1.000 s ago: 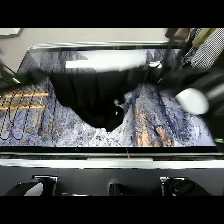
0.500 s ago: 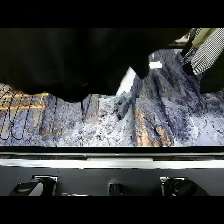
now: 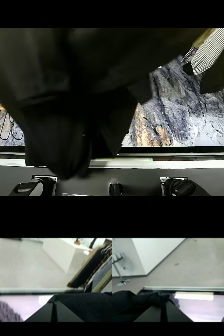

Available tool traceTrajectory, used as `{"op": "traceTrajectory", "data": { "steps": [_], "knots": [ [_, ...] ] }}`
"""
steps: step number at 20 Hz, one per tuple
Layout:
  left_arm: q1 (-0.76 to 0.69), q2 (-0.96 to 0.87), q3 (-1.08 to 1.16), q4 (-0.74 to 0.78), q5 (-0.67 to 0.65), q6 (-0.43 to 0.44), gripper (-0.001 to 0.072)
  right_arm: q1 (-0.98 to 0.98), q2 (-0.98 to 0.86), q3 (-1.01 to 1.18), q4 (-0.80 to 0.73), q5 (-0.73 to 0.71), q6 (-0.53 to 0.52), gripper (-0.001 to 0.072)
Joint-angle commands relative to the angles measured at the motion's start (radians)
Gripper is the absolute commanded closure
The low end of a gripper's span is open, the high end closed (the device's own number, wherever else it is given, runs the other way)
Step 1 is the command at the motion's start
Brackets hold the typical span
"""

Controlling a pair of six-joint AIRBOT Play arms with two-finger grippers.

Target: Fold the clothes and pants, and hang the long-sleeved shirts on hangers.

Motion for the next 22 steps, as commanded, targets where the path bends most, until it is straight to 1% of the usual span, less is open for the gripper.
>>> {"op": "traceTrajectory", "data": {
  "steps": [1, 4, 5, 7, 9, 11, 12, 13, 14, 15, 16, 17, 19, 20, 21, 22],
  "knots": [
    [-0.002, -0.144, -0.106, 0.006, 0.006, -0.015, 0.0692, -0.001, -0.182, 0.001, -0.151, 0.05, 0.005, 0.0681],
    [-0.055, -0.393, -0.14, 0.004, 0.047, -0.014, 0.0692, -0.001, -0.415, -0.001, -0.222, 0.072, 0.006, 0.0681],
    [-0.08, -0.484, -0.14, 0.004, 0.063, -0.003, 0.0692, -0.001, -0.495, -0.001, -0.224, 0.069, 0.023, 0.0681],
    [-0.129, -0.648, -0.14, 0.004, 0.09, -0.007, 0.0692, 0.0, -0.661, -0.001, -0.221, 0.065, 0.097, 0.0681],
    [-0.164, -0.777, -0.14, -0.003, 0.092, -0.023, 0.0692, 0.0, -0.806, -0.001, -0.175, 0.075, 0.171, 0.068],
    [-0.177, -0.849, -0.14, -0.013, 0.083, -0.076, 0.069, 0.0, -0.903, -0.001, -0.065, 0.101, 0.179, 0.068],
    [-0.177, -0.861, -0.14, -0.037, 0.083, -0.077, 0.0669, 0.0, -0.927, -0.001, -0.011, 0.12, 0.169, 0.0658],
    [-0.167, -0.859, -0.138, -0.05, 0.082, -0.077, 0.0544, -0.001, -0.933, -0.001, 0.024, 0.138, 0.144, 0.0547],
    [-0.153, -0.847, -0.134, -0.056, 0.074, -0.078, 0.0354, -0.001, -0.924, 0.0, 0.034, 0.153, 0.106, 0.0358],
    [-0.13, -0.827, -0.127, -0.057, 0.06, -0.078, 0.0152, -0.002, -0.903, 0.0, 0.023, 0.172, 0.061, 0.0188],
    [-0.097, -0.796, -0.124, -0.056, 0.039, -0.078, 0.0082, -0.013, -0.867, 0.0, -0.003, 0.198, -0.001, 0.0124],
    [-0.058, -0.76, -0.125, -0.055, 0.014, -0.078, 0.0082, -0.034, -0.823, 0.0, -0.014, 0.23, -0.063, 0.0106],
    [0.042, -0.674, -0.143, -0.045, -0.053, -0.074, 0.0081, -0.11, -0.728, 0.0, -0.022, 0.301, -0.149, 0.0106],
    [0.094, -0.627, -0.171, -0.032, -0.082, -0.072, 0.0081, -0.168, -0.681, -0.001, -0.016, 0.346, -0.164, 0.0104],
    [0.151, -0.57, -0.228, -0.026, -0.106, -0.045, 0.0081, -0.228, -0.642, -0.005, 0.011, 0.392, -0.178, 0.0094],
    [0.203, -0.513, -0.304, -0.026, -0.12, -0.016, 0.0081, -0.295, -0.604, -0.032, 0.079, 0.439, -0.196, 0.0089]
  ]
}}
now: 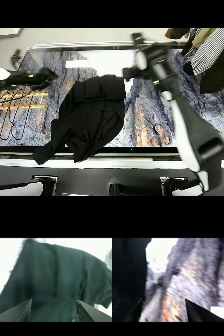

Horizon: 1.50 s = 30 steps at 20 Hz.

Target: Fold the clothes and pants, and hang the long-sleeved shirts on hangers.

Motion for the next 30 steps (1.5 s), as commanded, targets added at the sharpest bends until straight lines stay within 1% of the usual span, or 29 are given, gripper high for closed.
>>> {"op": "traceTrajectory", "data": {
  "steps": [1, 3, 4, 6, 8, 11, 13, 16, 20, 21, 22, 23, 24, 25, 26, 27, 30],
  "knots": [
    [0.18, 0.182, -0.203, 0.013, -0.088, 0.072, 0.0081, -0.192, 0.134, -0.076, 0.174, 0.167, -0.103, 0.0089],
    [0.258, 0.291, -0.412, 0.001, -0.101, 0.112, 0.0081, -0.281, 0.203, -0.26, 0.404, 0.163, -0.14, 0.0082],
    [0.282, 0.335, -0.513, -0.017, -0.1, 0.113, 0.0081, -0.3, 0.236, -0.38, 0.515, 0.132, -0.162, 0.0046],
    [0.296, 0.381, -0.664, -0.057, -0.1, 0.137, 0.0081, -0.286, 0.288, -0.619, 0.666, 0.024, -0.208, 0.0038],
    [0.292, 0.38, -0.761, -0.062, -0.098, 0.139, 0.0081, -0.229, 0.306, -0.821, 0.739, -0.11, -0.215, 0.0038],
    [0.292, 0.375, -0.823, -0.061, -0.07, 0.139, 0.0081, -0.113, 0.297, -1.029, 0.82, -0.306, -0.215, 0.0025],
    [0.292, 0.374, -0.825, -0.061, -0.062, 0.138, 0.0081, -0.046, 0.271, -1.106, 0.912, -0.412, -0.216, 0.0025],
    [0.292, 0.373, -0.825, -0.061, -0.048, 0.139, 0.0081, 0.033, 0.202, -1.121, 0.974, -0.506, -0.219, 0.0025],
    [0.292, 0.369, -0.825, -0.061, -0.044, 0.139, 0.0081, 0.068, 0.107, -1.121, 1.082, -0.561, -0.257, 0.0031],
    [0.292, 0.363, -0.825, -0.061, -0.044, 0.139, 0.0081, 0.068, 0.094, -1.121, 1.091, -0.57, -0.264, 0.0046],
    [0.292, 0.355, -0.825, -0.061, -0.044, 0.139, 0.0081, 0.068, 0.089, -1.121, 1.092, -0.577, -0.262, 0.0113],
    [0.292, 0.344, -0.825, -0.061, -0.044, 0.139, 0.0081, 0.068, 0.088, -1.12, 1.093, -0.582, -0.263, 0.0209],
    [0.292, 0.331, -0.825, -0.061, -0.044, 0.139, 0.0081, 0.068, 0.089, -1.117, 1.092, -0.576, -0.269, 0.0387],
    [0.292, 0.315, -0.825, -0.062, -0.045, 0.139, 0.0082, 0.068, 0.097, -1.11, 1.08, -0.561, -0.27, 0.0679],
    [0.292, 0.3, -0.825, -0.062, -0.044, 0.139, 0.0082, 0.068, 0.117, -1.098, 1.047, -0.542, -0.265, 0.0682],
    [0.292, 0.283, -0.825, -0.062, -0.044, 0.14, 0.0082, 0.068, 0.146, -1.084, 0.991, -0.525, -0.231, 0.0682],
    [0.27, 0.241, -0.825, -0.074, -0.043, 0.172, 0.0083, 0.068, 0.275, -1.05, 0.739, -0.458, -0.039, 0.0682]
  ]
}}
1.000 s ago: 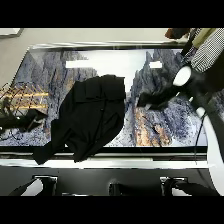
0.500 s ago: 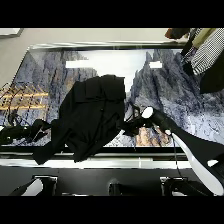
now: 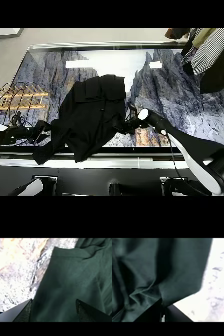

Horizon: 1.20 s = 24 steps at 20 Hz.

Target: Fold the clothes and pants, and hang the long-sleeved shirts on hangers.

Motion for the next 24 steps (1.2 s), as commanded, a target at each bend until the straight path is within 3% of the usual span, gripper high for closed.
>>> {"op": "traceTrajectory", "data": {
  "steps": [1, 3, 5, 6, 7, 10, 14, 20, 24],
  "knots": [
    [-0.033, -0.05, -0.001, -0.019, -0.001, 0.043, 0.0083, 0.001, 0.134, 0.026, -0.245, 0.078, 0.188, 0.0682],
    [-0.086, -0.075, -0.001, -0.025, 0.018, 0.05, 0.0084, 0.001, 0.204, 0.026, -0.291, 0.12, 0.226, 0.0682],
    [-0.146, -0.097, -0.001, -0.027, 0.06, 0.048, 0.0156, 0.001, 0.253, 0.026, -0.294, 0.154, 0.23, 0.0682],
    [-0.169, -0.1, 0.0, -0.035, 0.072, 0.05, 0.0536, 0.001, 0.274, 0.026, -0.296, 0.159, 0.238, 0.0682],
    [-0.185, -0.098, 0.007, -0.056, 0.086, 0.05, 0.0689, 0.001, 0.292, 0.027, -0.306, 0.153, 0.245, 0.0682],
    [-0.188, -0.082, 0.123, -0.134, 0.077, 0.05, 0.0692, -0.011, 0.327, 0.108, -0.46, 0.145, 0.309, 0.0682],
    [-0.187, -0.001, 0.51, -0.132, 0.07, 0.05, 0.0692, -0.153, 0.326, 0.458, -0.533, 0.151, 0.322, 0.0682],
    [-0.184, 0.172, 1.04, -0.126, 0.098, 0.03, 0.0691, -0.225, 0.372, 1.095, -0.627, 0.356, 0.184, 0.0682],
    [-0.184, 0.376, 1.114, 0.008, 0.196, -0.059, 0.0691, -0.225, 0.562, 1.183, -0.632, 0.389, 0.156, 0.0682]
  ]
}}
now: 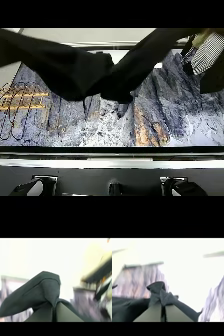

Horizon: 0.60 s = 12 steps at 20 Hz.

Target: Fold the clothes and pants, and hang the long-sleeved shirts on hangers.

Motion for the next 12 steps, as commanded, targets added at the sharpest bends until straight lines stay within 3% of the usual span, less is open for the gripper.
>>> {"op": "traceTrajectory", "data": {
  "steps": [1, 4, 6, 12],
  "knots": [
    [0.001, 0.175, 0.087, 0.153, 0.087, -0.106, 0.0691, -0.006, 0.164, 0.099, -0.031, 0.038, -0.03, 0.0682],
    [0.001, 0.291, 0.081, 0.339, 0.082, -0.265, 0.0691, -0.006, 0.271, 0.099, -0.043, -0.055, -0.028, 0.0682],
    [0.001, 0.327, 0.082, 0.416, 0.082, -0.323, 0.0691, -0.006, 0.288, 0.099, -0.056, -0.139, -0.013, 0.0682],
    [0.0, 0.219, 0.039, 0.392, 0.084, -0.342, 0.0691, -0.006, 0.068, 0.098, -0.217, -0.17, 0.103, 0.0682]
  ]
}}
